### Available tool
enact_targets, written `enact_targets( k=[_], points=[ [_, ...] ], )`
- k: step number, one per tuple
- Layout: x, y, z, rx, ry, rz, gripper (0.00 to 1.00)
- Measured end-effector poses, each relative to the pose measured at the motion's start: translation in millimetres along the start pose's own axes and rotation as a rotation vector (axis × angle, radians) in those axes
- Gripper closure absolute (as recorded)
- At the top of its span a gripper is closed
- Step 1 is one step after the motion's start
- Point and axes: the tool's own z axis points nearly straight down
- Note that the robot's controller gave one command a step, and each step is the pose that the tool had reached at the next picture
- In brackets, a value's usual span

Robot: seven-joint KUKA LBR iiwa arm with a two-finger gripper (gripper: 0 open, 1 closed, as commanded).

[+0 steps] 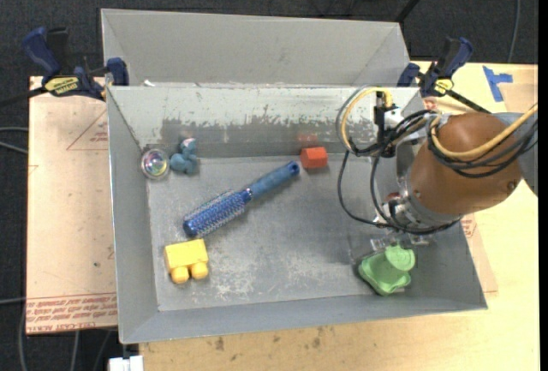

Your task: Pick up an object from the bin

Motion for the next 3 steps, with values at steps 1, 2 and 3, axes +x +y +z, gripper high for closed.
enact_targets(
  k=[1,2,3],
  points=[
    [-28.7,14.9,-4.2,-0.001,-0.007,-0.548,0.0],
    [-30.0,13.1,-5.8,0.005,-0.008,-0.548,1.0],
    [-15.8,-14.4,-146.5,-0.026,-0.014,-0.531,1.0]
  ],
)
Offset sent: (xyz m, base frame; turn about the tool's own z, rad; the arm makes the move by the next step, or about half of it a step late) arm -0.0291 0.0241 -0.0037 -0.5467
